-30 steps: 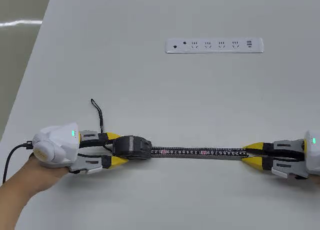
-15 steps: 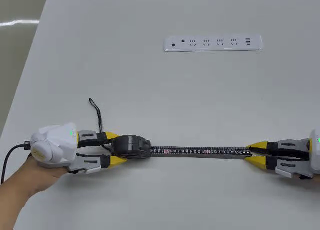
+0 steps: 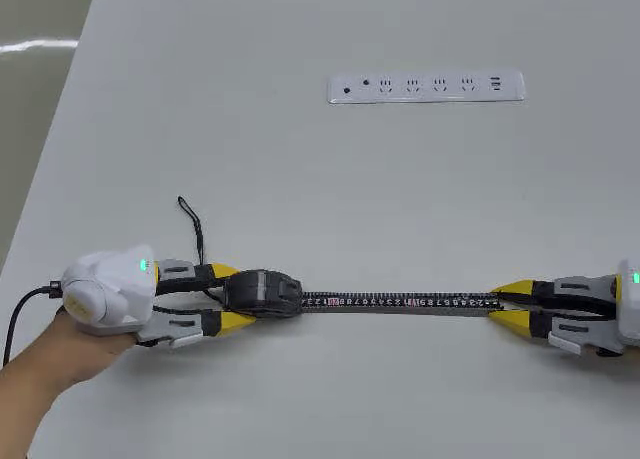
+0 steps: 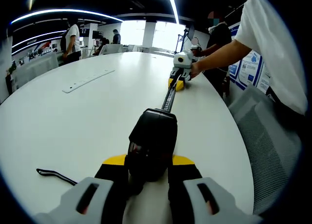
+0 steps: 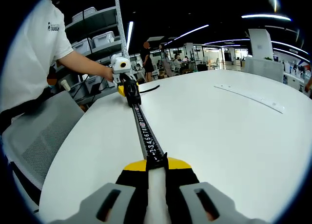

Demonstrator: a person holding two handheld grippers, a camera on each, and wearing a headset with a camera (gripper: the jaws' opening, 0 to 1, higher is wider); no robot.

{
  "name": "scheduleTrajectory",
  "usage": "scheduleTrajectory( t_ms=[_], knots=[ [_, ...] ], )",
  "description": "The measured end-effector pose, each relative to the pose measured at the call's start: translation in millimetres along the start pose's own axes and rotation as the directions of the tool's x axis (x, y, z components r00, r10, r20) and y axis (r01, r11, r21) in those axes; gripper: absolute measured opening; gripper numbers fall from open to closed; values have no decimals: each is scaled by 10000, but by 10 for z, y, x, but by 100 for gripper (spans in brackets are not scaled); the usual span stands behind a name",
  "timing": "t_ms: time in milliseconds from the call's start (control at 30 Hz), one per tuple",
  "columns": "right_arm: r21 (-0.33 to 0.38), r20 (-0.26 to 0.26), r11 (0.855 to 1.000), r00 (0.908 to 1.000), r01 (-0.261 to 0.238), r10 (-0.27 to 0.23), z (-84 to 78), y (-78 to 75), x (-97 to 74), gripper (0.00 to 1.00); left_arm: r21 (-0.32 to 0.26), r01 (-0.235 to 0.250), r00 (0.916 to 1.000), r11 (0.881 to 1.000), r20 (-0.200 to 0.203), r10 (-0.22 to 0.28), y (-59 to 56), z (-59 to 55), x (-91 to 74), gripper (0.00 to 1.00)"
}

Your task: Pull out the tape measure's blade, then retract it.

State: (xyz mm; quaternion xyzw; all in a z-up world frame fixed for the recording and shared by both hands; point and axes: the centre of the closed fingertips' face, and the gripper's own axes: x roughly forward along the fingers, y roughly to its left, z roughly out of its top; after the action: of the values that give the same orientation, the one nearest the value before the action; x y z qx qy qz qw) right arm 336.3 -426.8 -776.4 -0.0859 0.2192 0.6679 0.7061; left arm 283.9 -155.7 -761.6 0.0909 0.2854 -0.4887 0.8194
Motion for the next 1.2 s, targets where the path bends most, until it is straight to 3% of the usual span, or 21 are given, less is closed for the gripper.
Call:
scheduleTrajectory(
  t_ms=[300, 533, 767, 1200],
  knots=[
    [-29, -6, 10000, 10000, 18, -18, -1, -2, -1, 11, -57, 15, 10000, 10000, 69, -15, -3, 4, -2, 28],
    [-82, -82, 9999, 9999, 67, -68, 7, -11, 7, 12, 67, -157, 9997, 9999, -170, 158, -3, -37, 39, 28],
    [6, -64, 9998, 9998, 207, -207, 25, -20, 23, 14, 25, -131, 9997, 9999, -205, 131, -15, -25, 43, 36],
    [277, 110, 9988, 9991, 407, -410, 63, -33, 20, 20, -6, -305, 9994, 9995, -182, 305, 3, -10, 13, 41]
  ],
)
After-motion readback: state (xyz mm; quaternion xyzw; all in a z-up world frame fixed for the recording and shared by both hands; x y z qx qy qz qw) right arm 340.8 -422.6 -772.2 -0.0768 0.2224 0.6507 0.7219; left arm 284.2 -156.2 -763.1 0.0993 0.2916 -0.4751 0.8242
